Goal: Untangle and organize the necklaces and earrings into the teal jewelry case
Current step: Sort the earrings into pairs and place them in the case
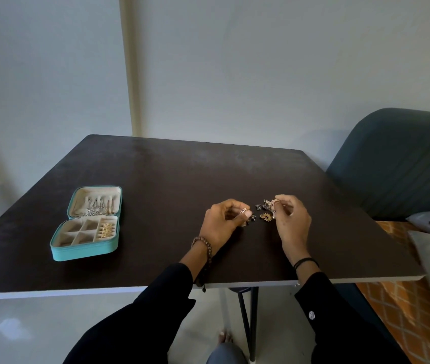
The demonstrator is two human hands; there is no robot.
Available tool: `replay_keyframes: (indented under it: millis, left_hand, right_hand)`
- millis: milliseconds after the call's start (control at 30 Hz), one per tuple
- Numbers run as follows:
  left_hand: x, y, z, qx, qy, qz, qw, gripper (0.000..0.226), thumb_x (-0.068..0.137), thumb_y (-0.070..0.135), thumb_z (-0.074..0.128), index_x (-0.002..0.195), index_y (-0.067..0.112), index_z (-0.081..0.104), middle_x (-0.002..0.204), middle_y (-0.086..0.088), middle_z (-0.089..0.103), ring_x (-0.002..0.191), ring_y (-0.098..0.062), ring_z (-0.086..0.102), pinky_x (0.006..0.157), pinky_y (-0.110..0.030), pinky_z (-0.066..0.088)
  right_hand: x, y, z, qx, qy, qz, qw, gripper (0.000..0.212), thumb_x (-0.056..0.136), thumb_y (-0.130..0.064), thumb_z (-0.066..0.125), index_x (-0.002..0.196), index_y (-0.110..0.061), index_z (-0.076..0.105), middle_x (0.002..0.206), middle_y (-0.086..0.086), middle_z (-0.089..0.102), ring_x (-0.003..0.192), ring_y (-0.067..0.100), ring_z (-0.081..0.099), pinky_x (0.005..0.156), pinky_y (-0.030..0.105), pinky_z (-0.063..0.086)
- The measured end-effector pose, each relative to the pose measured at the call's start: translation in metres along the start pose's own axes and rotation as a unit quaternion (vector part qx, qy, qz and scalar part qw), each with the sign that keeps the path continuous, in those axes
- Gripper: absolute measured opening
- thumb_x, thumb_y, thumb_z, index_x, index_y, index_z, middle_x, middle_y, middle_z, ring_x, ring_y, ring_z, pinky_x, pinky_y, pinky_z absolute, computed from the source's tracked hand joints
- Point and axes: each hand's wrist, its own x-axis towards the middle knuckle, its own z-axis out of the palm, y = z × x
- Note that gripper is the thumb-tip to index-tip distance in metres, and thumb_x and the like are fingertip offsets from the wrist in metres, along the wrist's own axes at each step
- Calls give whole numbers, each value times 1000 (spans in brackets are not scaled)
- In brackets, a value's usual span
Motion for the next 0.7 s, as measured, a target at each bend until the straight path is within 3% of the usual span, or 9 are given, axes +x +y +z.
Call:
replay_keyframes:
  millis: [133,367,467,533,633,700]
  left_hand:
    - [0,2,0,-14,-3,-7,1000,18,87,25,73,102,15,71,92,0,74,82,-14,73,81,-24,59]
    - [1,2,-1,-2,-5,-13,1000,18,87,26,74,102,17,71,92,0,74,83,-13,72,85,-28,59]
    - [-1,3,-1,-5,-2,-13,1000,17,86,27,75,100,18,71,91,0,74,83,-14,72,85,-29,59]
    - [-2,4,-1,-12,0,-15,1000,17,86,28,75,99,18,72,90,0,74,83,-13,73,85,-28,59]
    - [-3,5,-4,-33,6,-20,999,18,84,28,76,99,19,72,90,-1,75,85,-13,73,86,-27,58]
    - [-3,6,-6,-63,14,-32,997,19,84,26,78,100,17,72,90,-3,76,87,-15,73,86,-27,58]
  right_hand:
    - [0,-1,-5,123,-14,28,992,16,94,-10,66,104,-20,73,99,-1,75,88,12,73,81,25,58]
    - [-3,-11,-8,292,-77,72,951,19,95,1,54,92,3,73,92,13,76,91,23,74,89,33,59]
    - [-5,-14,-10,275,-96,72,954,5,91,-8,72,93,-6,76,95,9,78,95,24,75,89,34,58]
    - [-7,-14,-10,236,-107,48,965,15,84,-12,82,97,-10,75,96,7,78,92,21,75,81,31,59]
    - [-13,-20,-11,222,-131,47,965,27,88,-16,80,113,-13,71,101,5,76,91,18,75,74,25,59]
    - [-16,-23,-10,186,-162,37,968,27,94,-23,74,120,-19,70,108,0,75,99,13,73,83,25,58]
